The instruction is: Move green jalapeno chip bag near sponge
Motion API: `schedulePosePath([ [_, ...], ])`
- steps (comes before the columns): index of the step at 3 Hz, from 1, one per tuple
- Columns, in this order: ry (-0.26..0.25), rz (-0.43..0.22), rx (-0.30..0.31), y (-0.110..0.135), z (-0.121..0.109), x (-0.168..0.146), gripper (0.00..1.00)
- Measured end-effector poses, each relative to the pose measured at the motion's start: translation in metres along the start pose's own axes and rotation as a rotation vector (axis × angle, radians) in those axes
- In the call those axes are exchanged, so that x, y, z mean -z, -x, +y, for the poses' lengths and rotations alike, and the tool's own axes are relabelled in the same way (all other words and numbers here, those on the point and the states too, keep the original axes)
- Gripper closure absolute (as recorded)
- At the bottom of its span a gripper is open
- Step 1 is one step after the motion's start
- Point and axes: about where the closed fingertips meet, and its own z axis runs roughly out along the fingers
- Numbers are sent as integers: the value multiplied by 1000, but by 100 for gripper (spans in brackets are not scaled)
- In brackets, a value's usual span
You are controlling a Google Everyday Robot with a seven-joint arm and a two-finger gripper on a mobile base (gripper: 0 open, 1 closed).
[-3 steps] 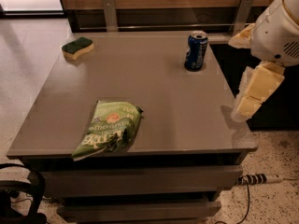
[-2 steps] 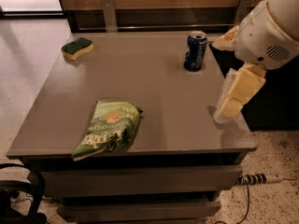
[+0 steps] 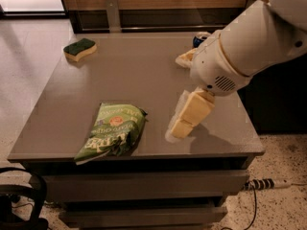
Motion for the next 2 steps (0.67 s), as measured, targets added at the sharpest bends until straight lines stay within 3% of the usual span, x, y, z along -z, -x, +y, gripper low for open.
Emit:
schedulePosePath([
  [2,-93,20,42,42,16,-80,0],
])
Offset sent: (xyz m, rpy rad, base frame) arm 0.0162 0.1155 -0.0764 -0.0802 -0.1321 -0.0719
